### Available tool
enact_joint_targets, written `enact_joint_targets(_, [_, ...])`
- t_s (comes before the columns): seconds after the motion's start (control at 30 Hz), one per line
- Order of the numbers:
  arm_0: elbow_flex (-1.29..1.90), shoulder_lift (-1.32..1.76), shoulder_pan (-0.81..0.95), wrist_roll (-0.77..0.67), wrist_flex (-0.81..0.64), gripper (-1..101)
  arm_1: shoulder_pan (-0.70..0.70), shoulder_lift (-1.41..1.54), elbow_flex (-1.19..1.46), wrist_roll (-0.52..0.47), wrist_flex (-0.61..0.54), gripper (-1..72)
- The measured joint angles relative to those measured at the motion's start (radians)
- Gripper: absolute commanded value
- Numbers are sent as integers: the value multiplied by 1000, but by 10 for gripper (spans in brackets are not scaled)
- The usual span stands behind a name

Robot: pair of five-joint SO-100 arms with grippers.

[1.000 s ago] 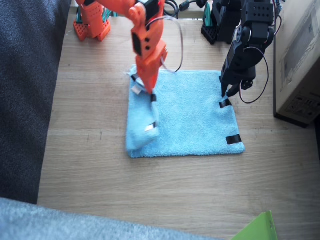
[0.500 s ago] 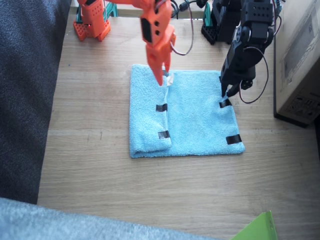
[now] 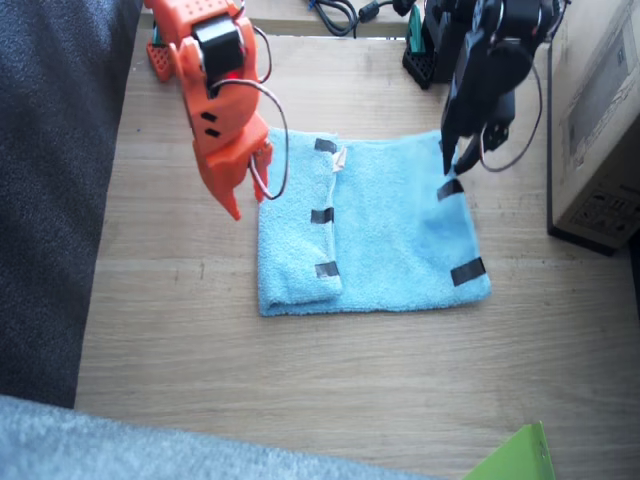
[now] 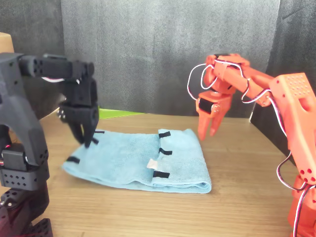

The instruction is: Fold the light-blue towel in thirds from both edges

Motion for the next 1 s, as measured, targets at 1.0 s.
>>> enact_joint_targets(1.0, [-683, -463, -396, 21, 230, -2, -109, 196, 333, 0, -60, 204])
